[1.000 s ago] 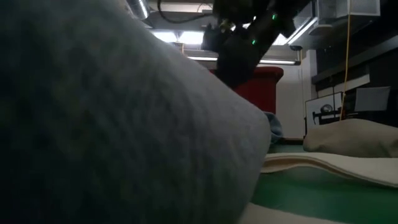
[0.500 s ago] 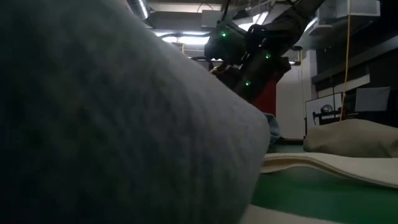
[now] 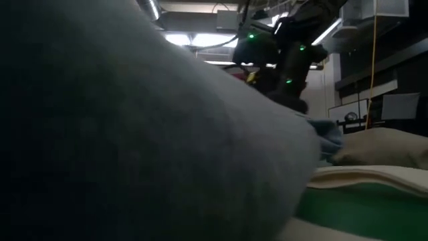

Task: Fold Laundry from Bin
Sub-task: Fold the light blue pants

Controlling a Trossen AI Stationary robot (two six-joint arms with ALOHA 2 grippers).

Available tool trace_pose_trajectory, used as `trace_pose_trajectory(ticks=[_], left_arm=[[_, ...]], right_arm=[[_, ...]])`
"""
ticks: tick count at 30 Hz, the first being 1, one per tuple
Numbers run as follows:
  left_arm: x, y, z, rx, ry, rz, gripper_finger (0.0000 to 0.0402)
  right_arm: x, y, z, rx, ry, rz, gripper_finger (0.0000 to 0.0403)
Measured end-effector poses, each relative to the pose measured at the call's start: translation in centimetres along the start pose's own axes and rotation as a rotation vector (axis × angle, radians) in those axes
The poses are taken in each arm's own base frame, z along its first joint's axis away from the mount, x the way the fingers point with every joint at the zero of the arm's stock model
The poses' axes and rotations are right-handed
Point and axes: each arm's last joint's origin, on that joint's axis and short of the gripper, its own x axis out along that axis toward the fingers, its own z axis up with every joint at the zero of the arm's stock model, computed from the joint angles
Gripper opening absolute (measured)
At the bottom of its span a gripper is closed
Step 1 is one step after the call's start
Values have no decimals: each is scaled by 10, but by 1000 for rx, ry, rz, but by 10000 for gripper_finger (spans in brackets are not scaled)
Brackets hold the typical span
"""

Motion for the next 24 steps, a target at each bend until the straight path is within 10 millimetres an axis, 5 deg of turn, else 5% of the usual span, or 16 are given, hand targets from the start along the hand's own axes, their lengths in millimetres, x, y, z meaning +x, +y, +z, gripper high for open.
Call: trace_pose_trajectory(ticks=[5,13,19,24], left_arm=[[0,0,4,14,-128,5,135],[5,1,29,64,-529,40,135],[10,3,42,110,-624,70,135],[7,3,42,107,-706,76,135]], right_arm=[[-19,-1,-9,0,64,-5,172],[-63,1,-1,-3,-80,6,172],[-99,1,2,-5,-219,18,172],[-108,3,13,-11,-350,62,172]])
